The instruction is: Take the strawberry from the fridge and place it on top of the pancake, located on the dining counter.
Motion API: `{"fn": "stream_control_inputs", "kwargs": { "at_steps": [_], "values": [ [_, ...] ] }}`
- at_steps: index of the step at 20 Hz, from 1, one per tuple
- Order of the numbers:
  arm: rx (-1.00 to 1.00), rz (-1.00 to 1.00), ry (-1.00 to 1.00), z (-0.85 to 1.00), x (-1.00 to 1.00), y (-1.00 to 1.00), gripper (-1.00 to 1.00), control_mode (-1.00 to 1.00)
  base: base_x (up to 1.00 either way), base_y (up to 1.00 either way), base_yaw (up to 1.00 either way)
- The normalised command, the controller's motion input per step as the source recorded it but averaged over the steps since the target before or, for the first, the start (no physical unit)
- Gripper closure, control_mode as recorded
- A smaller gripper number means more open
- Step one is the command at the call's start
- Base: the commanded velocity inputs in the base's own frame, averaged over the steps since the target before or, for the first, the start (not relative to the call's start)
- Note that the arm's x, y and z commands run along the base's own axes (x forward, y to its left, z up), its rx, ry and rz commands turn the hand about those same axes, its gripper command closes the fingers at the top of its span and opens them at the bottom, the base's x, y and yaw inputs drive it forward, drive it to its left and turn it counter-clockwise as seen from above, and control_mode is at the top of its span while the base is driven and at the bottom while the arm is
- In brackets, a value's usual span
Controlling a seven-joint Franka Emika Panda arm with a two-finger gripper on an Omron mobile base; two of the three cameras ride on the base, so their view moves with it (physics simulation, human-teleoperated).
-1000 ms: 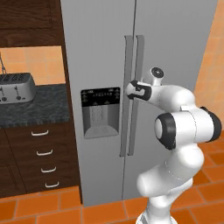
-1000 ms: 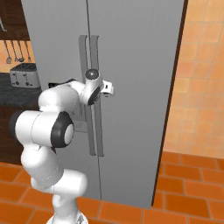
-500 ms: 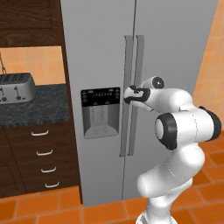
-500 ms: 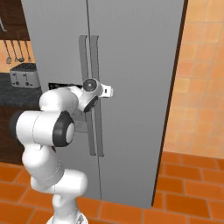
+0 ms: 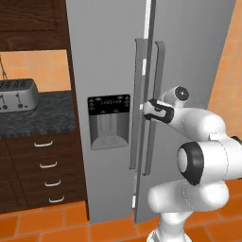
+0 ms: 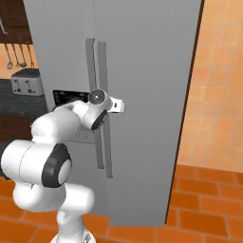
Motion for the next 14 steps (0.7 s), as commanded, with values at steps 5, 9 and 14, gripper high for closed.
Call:
{"fn": "stream_control_inputs", "kwargs": {
  "at_steps": [5,9,14],
  "values": [
    [-0.01,-0.03,0.17,0.0,-1.0,-0.78,1.0,-1.0,0.0,0.0,0.0],
    [0.0,0.0,0.15,-0.03,-1.0,-0.99,1.0,-1.0,0.0,0.0,0.0],
    [0.03,-0.02,0.12,0.0,-0.94,-0.78,1.0,-1.0,0.0,0.0,0.0]
  ]
}}
